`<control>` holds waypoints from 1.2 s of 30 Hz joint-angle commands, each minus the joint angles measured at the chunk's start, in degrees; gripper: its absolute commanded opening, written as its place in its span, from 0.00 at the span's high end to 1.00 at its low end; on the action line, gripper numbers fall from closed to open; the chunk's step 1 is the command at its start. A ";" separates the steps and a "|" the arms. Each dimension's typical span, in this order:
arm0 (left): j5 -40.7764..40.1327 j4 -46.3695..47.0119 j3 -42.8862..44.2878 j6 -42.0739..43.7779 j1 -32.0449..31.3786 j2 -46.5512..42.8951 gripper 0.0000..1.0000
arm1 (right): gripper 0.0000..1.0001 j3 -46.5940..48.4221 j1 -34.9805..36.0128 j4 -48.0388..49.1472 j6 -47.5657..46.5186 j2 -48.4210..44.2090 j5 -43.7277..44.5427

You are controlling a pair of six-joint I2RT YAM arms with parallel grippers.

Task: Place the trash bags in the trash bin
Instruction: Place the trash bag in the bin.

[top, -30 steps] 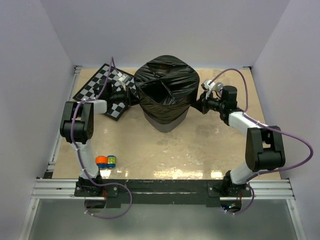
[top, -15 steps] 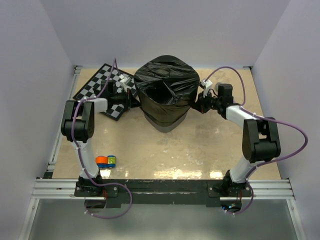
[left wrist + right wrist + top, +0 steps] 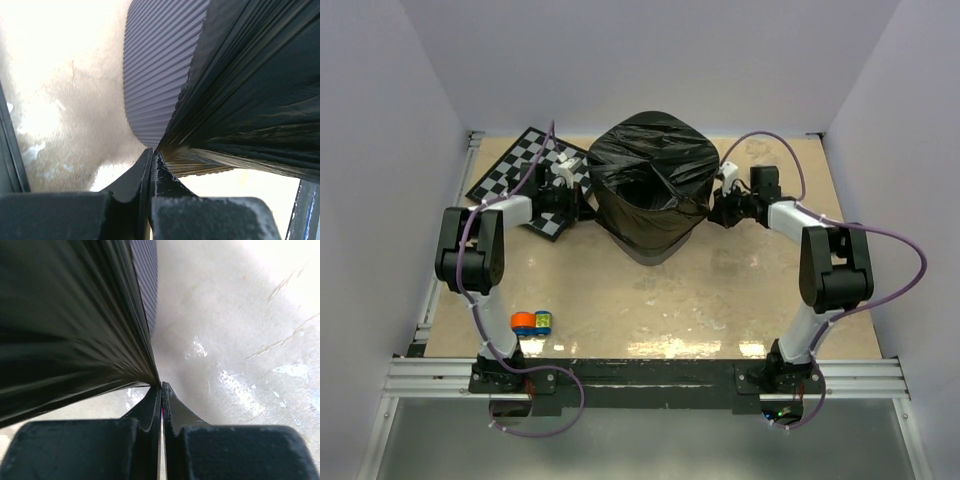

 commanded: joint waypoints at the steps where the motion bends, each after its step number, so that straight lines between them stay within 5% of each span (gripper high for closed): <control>1: -12.25 -12.84 -3.13 3.65 0.58 0.53 1.00 | 1.00 0.47 -1.13 -11.90 -5.19 5.02 9.83; 4: -11.65 -16.19 -2.25 6.01 0.76 -0.25 1.00 | 0.96 1.34 -1.13 -12.17 -4.23 4.24 9.39; 8: -11.04 -16.98 0.55 6.54 1.72 -2.88 0.93 | 0.73 3.27 -1.21 -13.57 -2.56 0.12 10.71; 13: -11.39 -17.95 5.48 4.79 3.04 -7.89 0.47 | 0.56 11.35 -2.27 -19.90 -3.69 -5.77 12.81; 16: -8.32 -13.75 4.09 3.92 3.83 -14.12 0.01 | 0.48 17.06 -4.02 -20.70 -3.52 -9.02 15.63; 19: -5.94 -9.52 2.85 3.47 4.01 -18.52 0.00 | 0.45 26.19 -4.55 -20.70 -3.87 -10.61 15.47; 25: -4.97 -8.20 3.11 -0.57 7.61 -22.92 0.00 | 0.27 45.26 -0.62 -16.65 -2.47 -9.40 -4.12; 30: -6.55 -7.23 2.85 -0.49 8.76 -25.65 0.00 | 0.15 61.78 11.42 -26.99 -1.94 0.96 -11.61; 36: -6.38 -5.30 -0.84 -2.07 8.76 -28.64 0.00 | 0.14 73.05 19.61 -42.46 -13.43 11.61 -8.72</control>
